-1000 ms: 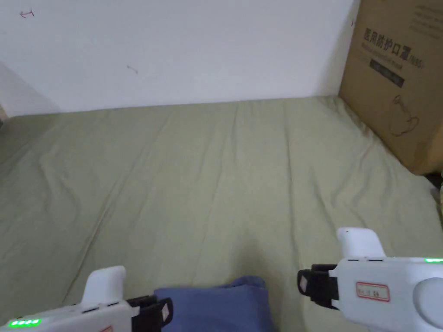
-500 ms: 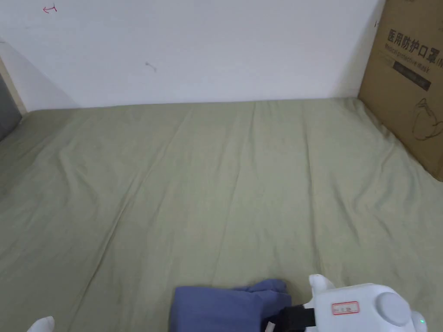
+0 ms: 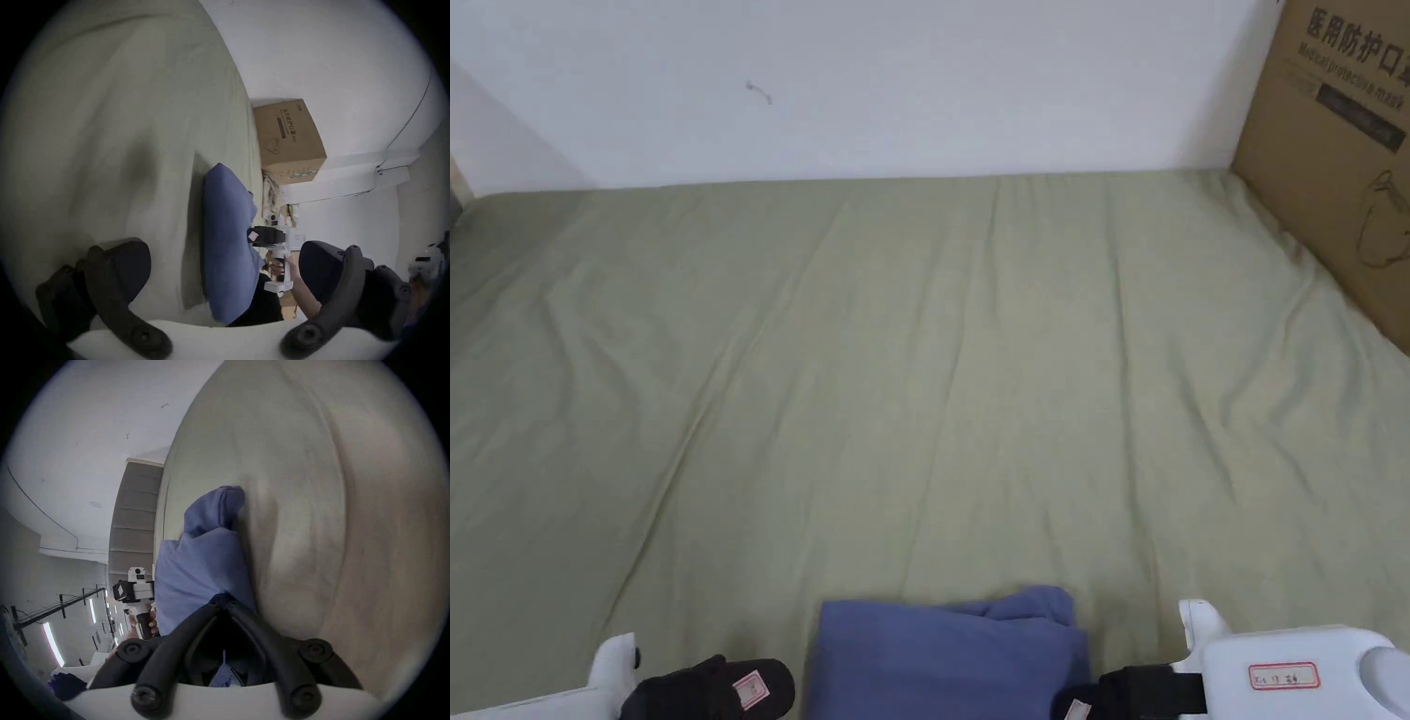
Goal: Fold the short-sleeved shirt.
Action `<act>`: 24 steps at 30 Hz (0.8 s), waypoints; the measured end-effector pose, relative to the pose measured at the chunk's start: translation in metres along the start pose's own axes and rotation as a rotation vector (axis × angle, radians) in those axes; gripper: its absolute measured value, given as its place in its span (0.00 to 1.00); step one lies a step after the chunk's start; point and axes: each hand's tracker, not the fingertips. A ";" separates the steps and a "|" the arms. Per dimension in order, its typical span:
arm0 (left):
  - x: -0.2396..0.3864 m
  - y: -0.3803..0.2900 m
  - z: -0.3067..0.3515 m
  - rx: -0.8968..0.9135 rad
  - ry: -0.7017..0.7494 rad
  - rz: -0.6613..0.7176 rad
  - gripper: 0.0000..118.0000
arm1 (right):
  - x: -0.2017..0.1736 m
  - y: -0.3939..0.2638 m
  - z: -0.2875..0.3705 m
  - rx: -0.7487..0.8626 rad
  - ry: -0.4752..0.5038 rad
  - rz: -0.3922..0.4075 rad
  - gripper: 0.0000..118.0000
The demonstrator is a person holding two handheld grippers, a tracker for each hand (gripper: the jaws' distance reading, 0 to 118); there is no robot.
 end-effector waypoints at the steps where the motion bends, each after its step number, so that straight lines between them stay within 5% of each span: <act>1: -0.002 0.005 -0.004 -0.011 -0.043 0.010 1.00 | 0.002 0.000 0.001 0.001 0.009 -0.012 0.00; 7: -0.008 0.017 -0.053 -0.101 -0.192 0.140 1.00 | 0.008 -0.003 0.002 0.010 0.047 -0.080 0.00; 16: -0.002 0.018 -0.094 -0.226 -0.245 0.116 0.97 | 0.009 -0.004 0.001 0.004 0.048 -0.101 0.00; 17: -0.003 0.019 -0.091 -0.227 -0.240 0.110 0.88 | 0.009 -0.004 0.001 0.003 0.050 -0.099 0.00; 19: -0.006 0.018 -0.082 -0.205 -0.090 0.031 0.18 | 0.011 -0.003 0.001 0.004 0.053 -0.099 0.00; 21: -0.013 0.012 -0.080 -0.207 0.121 -0.070 0.16 | 0.013 -0.005 0.001 0.010 0.072 -0.111 0.00; 22: -0.012 0.010 -0.077 -0.165 -0.052 -0.019 0.16 | 0.012 -0.006 0.000 0.012 0.085 -0.126 0.00; 24: 0.000 0.010 -0.080 -0.179 0.056 -0.078 0.16 | 0.015 -0.007 0.000 0.021 0.084 -0.140 0.00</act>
